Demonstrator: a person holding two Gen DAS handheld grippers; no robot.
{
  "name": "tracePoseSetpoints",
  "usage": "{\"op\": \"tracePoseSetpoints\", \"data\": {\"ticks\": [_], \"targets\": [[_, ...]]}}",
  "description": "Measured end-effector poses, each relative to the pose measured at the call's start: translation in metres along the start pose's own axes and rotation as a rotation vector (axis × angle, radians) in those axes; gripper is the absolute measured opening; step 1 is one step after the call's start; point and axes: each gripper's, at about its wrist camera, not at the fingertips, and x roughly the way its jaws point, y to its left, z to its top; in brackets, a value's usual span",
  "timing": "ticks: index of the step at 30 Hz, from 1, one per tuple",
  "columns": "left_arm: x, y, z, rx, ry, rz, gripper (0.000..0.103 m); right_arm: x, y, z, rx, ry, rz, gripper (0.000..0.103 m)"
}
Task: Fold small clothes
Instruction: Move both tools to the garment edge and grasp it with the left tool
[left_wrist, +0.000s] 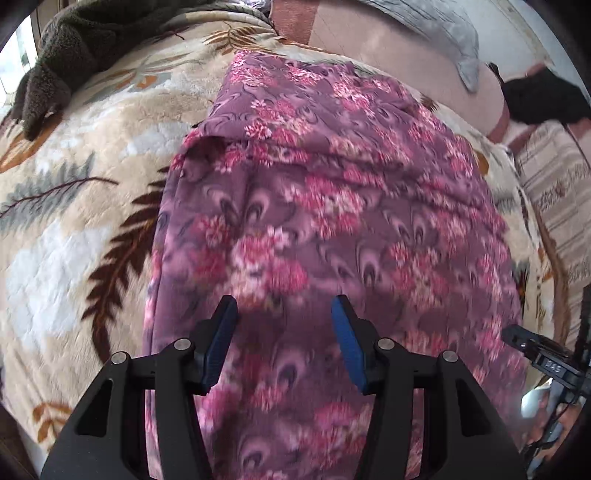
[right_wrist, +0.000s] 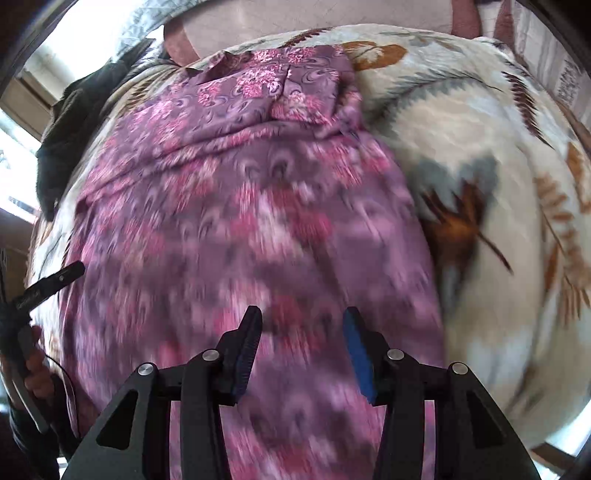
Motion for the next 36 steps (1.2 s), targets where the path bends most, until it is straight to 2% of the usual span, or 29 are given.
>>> {"op": "tracePoseSetpoints", "data": {"ticks": [4, 10, 17, 21, 24, 29, 33, 36], "targets": [[-0.021, -0.004, -0.021, 0.042, -0.015, 0.036, 0.052, -0.034, -0.025, -0.037, 0.066, -0.059, 0.031, 0.048], [-0.045, -0.004, -0.037, 0.103, -0.034, 0.088, 0.054, -0.059, -0.058, -0.071, 0.160, -0.110, 0.021, 0.049], [-0.064, 0.041, -0.060, 0.080, 0.053, 0.013, 0.059, -0.069, -0.096, -0.112, 0.261, -0.137, 0.091, 0.054], [-0.060, 0.050, -0.087, 0.076, 0.126, -0.053, 0.059, -0.065, -0.113, -0.125, 0.331, -0.133, 0.177, 0.056], [-0.050, 0.053, -0.105, 0.043, 0.183, -0.134, 0.059, -0.060, -0.115, -0.130, 0.354, -0.119, 0.260, 0.057], [-0.038, 0.061, -0.128, 0.017, 0.231, -0.144, 0.059, -0.049, -0.112, -0.136, 0.355, -0.080, 0.319, 0.059], [-0.029, 0.068, -0.137, -0.038, 0.273, -0.217, 0.060, -0.039, -0.112, -0.140, 0.388, -0.055, 0.376, 0.059], [-0.022, 0.066, -0.144, -0.046, 0.296, -0.242, 0.062, -0.031, -0.108, -0.139, 0.393, -0.031, 0.405, 0.059]]}}
